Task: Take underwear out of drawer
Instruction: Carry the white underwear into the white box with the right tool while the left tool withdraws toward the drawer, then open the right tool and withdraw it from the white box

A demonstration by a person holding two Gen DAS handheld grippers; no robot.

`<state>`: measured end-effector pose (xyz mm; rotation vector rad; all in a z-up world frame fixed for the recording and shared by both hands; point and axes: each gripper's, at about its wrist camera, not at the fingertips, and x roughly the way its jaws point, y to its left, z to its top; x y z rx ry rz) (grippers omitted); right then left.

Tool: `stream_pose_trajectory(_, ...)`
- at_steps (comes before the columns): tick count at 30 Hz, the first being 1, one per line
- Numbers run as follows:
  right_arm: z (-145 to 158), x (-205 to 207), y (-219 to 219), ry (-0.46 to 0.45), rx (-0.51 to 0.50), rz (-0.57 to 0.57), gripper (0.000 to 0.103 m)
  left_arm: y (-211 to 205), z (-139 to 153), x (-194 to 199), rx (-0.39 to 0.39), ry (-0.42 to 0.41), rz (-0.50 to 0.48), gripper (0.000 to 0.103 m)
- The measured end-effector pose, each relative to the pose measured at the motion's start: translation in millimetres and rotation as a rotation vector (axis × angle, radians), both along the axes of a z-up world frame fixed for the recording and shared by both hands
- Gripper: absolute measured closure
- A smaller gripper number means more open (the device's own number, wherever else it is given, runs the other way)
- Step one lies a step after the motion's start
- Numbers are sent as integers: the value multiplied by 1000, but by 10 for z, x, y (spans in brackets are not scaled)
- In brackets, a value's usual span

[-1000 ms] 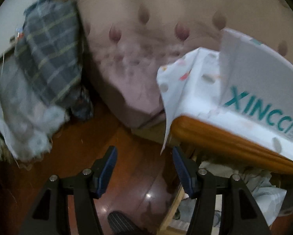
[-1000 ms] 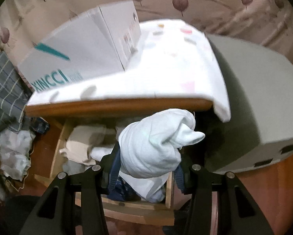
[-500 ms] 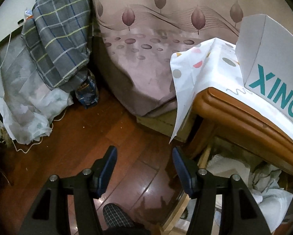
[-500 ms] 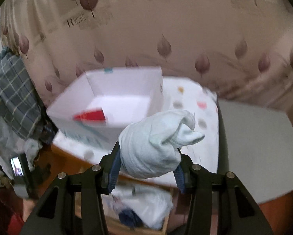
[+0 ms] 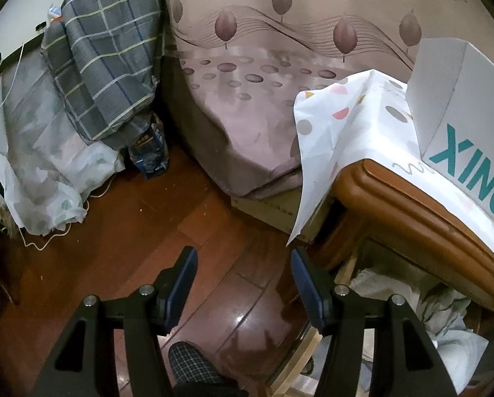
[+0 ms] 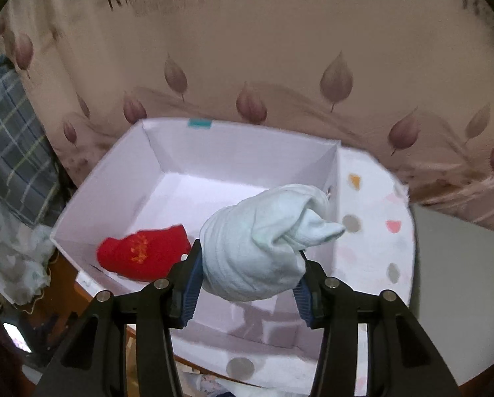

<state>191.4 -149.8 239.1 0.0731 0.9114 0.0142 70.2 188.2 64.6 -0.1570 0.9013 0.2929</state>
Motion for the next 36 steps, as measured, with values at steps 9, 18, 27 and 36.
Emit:
stream_pose_trajectory(9, -343, 187, 107, 72, -42, -4, 46, -54, -40, 43, -8, 30, -28, 43)
stream_pose_trajectory(18, 41, -306, 29, -41, -26, 55, 31, 26, -54, 67, -40, 40, -7, 43)
stream_pose_trajectory(27, -343, -1388, 117, 31, -112, 292, 18, 92, -99, 65, -70, 63, 18, 43)
stream_pose_trajectory(36, -1574, -1616, 286, 297, -220, 412, 18, 117, -131, 83, -99, 77, 13, 43)
